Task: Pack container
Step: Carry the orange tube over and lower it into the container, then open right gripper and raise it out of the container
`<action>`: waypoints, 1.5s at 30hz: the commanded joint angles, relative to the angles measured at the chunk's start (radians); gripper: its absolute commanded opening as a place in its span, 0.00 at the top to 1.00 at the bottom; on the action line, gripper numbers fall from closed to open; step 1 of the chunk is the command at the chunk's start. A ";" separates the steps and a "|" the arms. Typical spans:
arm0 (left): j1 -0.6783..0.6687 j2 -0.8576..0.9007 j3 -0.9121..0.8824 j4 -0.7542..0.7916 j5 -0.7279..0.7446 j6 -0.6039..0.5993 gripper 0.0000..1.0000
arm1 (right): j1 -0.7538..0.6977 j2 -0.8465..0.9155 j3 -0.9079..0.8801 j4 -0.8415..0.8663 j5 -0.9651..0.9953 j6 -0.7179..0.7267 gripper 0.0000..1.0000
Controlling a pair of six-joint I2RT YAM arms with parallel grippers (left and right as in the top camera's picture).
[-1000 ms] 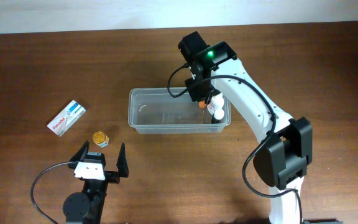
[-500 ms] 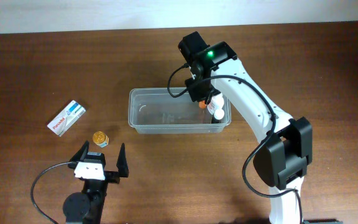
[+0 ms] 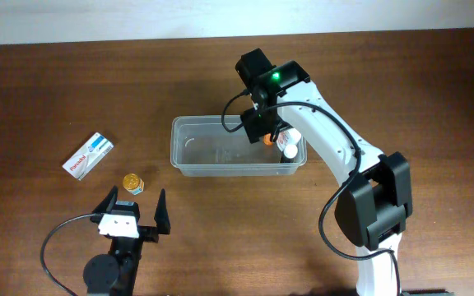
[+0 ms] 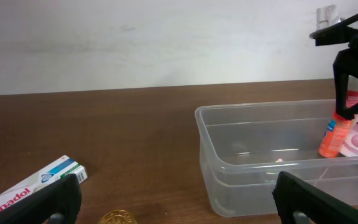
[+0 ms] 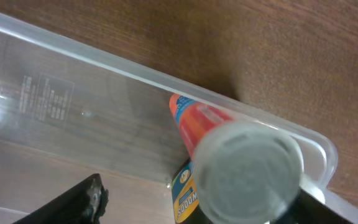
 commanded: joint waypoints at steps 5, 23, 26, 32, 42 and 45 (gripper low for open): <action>-0.003 -0.006 -0.008 0.002 -0.007 0.011 0.01 | -0.005 0.013 -0.001 0.008 0.010 0.001 0.22; -0.003 -0.006 -0.008 0.002 -0.007 0.011 0.01 | -0.005 0.012 0.323 -0.137 0.010 0.003 0.21; -0.003 -0.006 -0.008 0.002 -0.007 0.011 0.01 | -0.010 0.011 0.408 -0.199 0.020 0.058 0.17; -0.003 -0.006 -0.007 0.002 -0.007 0.011 0.01 | -0.098 0.011 0.579 -0.388 0.035 0.246 0.08; -0.003 -0.006 -0.008 0.002 -0.007 0.011 0.01 | -0.254 0.011 0.589 -0.447 -0.021 0.302 0.01; -0.003 -0.006 -0.008 0.002 -0.007 0.011 0.01 | -0.297 0.011 0.589 -0.450 -0.021 0.301 0.01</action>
